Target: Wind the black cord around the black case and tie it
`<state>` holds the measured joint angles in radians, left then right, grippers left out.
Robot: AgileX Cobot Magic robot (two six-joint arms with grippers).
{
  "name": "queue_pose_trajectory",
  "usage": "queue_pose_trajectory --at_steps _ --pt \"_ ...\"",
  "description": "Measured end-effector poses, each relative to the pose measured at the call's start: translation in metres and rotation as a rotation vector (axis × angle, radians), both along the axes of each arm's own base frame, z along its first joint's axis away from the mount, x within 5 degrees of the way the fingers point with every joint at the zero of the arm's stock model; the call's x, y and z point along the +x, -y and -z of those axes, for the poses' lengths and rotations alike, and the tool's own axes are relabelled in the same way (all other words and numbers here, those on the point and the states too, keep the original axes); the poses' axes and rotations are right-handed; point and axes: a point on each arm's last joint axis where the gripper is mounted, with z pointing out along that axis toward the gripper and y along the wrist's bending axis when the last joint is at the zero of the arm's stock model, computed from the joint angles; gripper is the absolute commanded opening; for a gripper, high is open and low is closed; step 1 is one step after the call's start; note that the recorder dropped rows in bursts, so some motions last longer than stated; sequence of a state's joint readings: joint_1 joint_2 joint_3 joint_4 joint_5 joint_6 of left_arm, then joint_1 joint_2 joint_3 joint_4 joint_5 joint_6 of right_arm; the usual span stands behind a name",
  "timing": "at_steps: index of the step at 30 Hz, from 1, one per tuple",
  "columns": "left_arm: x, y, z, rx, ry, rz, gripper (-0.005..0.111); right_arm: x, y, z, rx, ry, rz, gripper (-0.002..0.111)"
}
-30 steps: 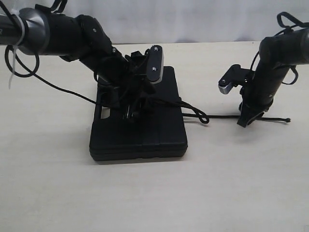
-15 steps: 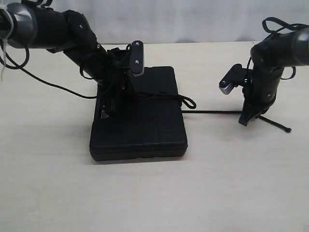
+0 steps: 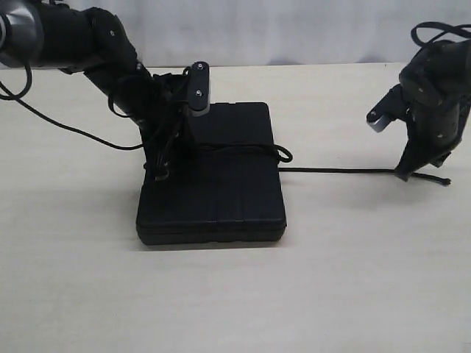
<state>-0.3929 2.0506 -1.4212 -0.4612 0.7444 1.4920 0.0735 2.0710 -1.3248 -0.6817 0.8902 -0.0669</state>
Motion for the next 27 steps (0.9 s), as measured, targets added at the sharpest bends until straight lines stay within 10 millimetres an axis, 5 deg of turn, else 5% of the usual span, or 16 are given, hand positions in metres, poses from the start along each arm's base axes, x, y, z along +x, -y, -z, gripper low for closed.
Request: queue_pose_trajectory --at_steps 4,7,9,13,17,21,27 --pt "-0.005 0.000 -0.002 -0.050 -0.065 -0.027 0.010 -0.002 -0.006 -0.021 0.096 0.103 0.080 0.004" --pt "-0.007 0.001 -0.013 -0.087 -0.066 -0.038 0.043 -0.005 -0.013 -0.032 0.201 0.133 0.136 0.013" --pt "-0.009 0.002 -0.028 -0.122 -0.043 -0.049 0.049 -0.009 -0.018 -0.040 0.257 0.125 0.139 0.020" --pt "-0.012 -0.001 -0.040 -0.120 -0.043 -0.096 0.048 -0.018 -0.025 -0.042 0.351 0.063 0.204 0.029" --pt "-0.012 -0.004 -0.038 -0.085 -0.050 -0.128 0.048 -0.024 -0.009 -0.015 0.513 -0.005 0.500 0.043" --pt "-0.012 -0.004 -0.038 -0.086 -0.056 -0.138 0.048 -0.025 0.026 0.005 0.857 0.197 0.897 0.045" --pt "-0.011 -0.004 -0.038 -0.088 -0.045 -0.143 0.048 -0.030 0.029 0.023 1.029 0.408 1.145 0.045"
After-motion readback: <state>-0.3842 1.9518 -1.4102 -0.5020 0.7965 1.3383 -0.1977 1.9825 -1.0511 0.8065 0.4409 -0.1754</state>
